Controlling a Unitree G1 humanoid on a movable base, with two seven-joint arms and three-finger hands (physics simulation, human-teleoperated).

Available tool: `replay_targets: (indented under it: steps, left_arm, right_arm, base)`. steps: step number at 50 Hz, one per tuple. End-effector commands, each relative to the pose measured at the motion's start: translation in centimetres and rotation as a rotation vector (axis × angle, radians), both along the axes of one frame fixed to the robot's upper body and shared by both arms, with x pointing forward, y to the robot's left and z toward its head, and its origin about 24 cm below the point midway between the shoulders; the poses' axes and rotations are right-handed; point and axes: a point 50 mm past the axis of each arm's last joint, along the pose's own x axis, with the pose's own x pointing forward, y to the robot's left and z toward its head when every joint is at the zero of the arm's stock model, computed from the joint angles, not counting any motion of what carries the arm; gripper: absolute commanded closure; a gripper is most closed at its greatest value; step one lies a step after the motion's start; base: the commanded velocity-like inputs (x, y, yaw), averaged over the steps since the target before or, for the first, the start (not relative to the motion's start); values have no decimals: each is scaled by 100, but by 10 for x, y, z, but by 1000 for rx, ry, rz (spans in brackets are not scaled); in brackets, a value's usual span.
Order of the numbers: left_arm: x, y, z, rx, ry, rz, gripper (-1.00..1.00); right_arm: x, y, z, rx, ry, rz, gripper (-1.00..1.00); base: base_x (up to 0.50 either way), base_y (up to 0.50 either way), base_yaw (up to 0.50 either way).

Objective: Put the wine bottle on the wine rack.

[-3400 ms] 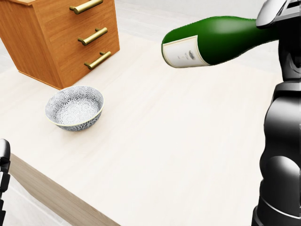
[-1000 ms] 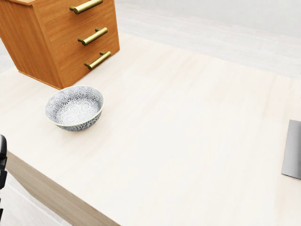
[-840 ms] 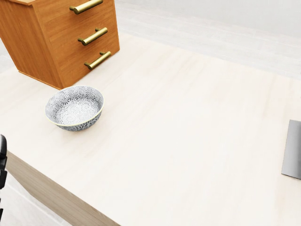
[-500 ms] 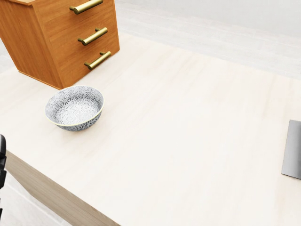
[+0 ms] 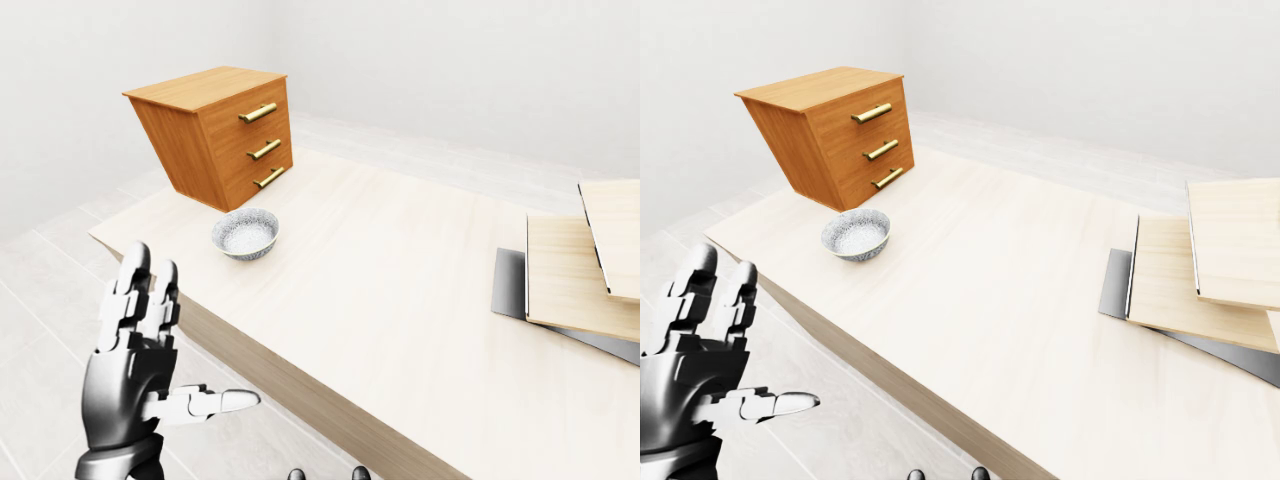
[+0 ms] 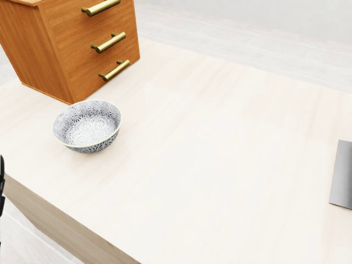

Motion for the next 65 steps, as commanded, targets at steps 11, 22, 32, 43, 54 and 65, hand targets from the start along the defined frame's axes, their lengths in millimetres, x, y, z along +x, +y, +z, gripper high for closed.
replay_targets:
  steps: [11,22,32,43,54,65]
  left_arm:
    - [1,-1,0,0,0,-2,-100]
    - [2,-1,-1,0,2,-3,-100]
    - [6,-1,-4,-3,14,-4,-100]
    - [7,0,-8,-8,31,-4,-100]
    - [7,0,-8,-8,34,-2,-100]
    - [7,0,-8,-6,32,-2,-100]
  right_arm:
    - [26,-17,-16,-37,154,34,100]
    - [70,-17,-41,-46,336,120,100]
    - [77,-19,-35,-16,283,139,100]
    - [83,-18,-43,26,263,164,100]
    - [84,-20,-48,33,300,160,100]
    - [91,-19,-64,75,346,170,100]
  base:
    - [0,0,0]
    - [0,0,0]
    - [0,0,0]
    - [0,0,0]
    - [0,0,0]
    - [0,0,0]
